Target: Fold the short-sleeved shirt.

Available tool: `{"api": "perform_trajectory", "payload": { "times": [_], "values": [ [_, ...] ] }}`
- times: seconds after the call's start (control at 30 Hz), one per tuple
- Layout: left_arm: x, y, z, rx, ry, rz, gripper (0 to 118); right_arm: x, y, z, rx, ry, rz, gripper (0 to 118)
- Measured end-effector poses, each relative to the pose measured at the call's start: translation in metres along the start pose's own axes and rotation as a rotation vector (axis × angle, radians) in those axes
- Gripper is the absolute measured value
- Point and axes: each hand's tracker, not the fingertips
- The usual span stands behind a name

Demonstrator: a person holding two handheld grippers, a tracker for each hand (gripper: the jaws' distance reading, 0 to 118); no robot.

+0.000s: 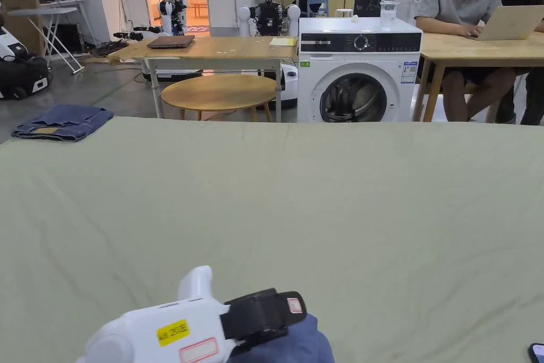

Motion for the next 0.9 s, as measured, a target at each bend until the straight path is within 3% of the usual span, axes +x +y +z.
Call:
{"api": "perform_trajectory", "payload": {
  "times": [0.07,0.17,0.2,0.37,0.47,0.77,0.9],
  "values": [
    [-0.014,-0.004,0.009,0.031,0.004,0.043,60,-0.001,0.0,-0.002,0.004,0.005,-0.009,0],
    [-0.03,-0.022,0.002,-0.039,-0.026,0.069,8,-0.004,0.001,-0.005,0.008,0.015,-0.015,0],
    [-0.03,-0.032,-0.007,-0.064,-0.016,0.06,5,-0.005,0.001,-0.006,0.01,0.017,-0.013,0],
    [-0.051,-0.089,-0.061,-0.183,-0.02,0.153,0,-0.011,0.005,-0.005,0.029,0.034,-0.016,0],
    [-0.048,-0.113,-0.08,-0.172,0.017,0.093,0,-0.014,0.008,-0.005,0.034,0.041,-0.012,0],
    [-0.031,-0.1,-0.052,-0.17,-0.054,0.167,0,-0.019,0.01,-0.016,0.033,0.096,-0.017,0],
    [-0.002,-0.086,0.003,-0.105,-0.157,-0.043,3,-0.023,0.015,-0.034,0.032,0.189,-0.046,0]
  ]
}}
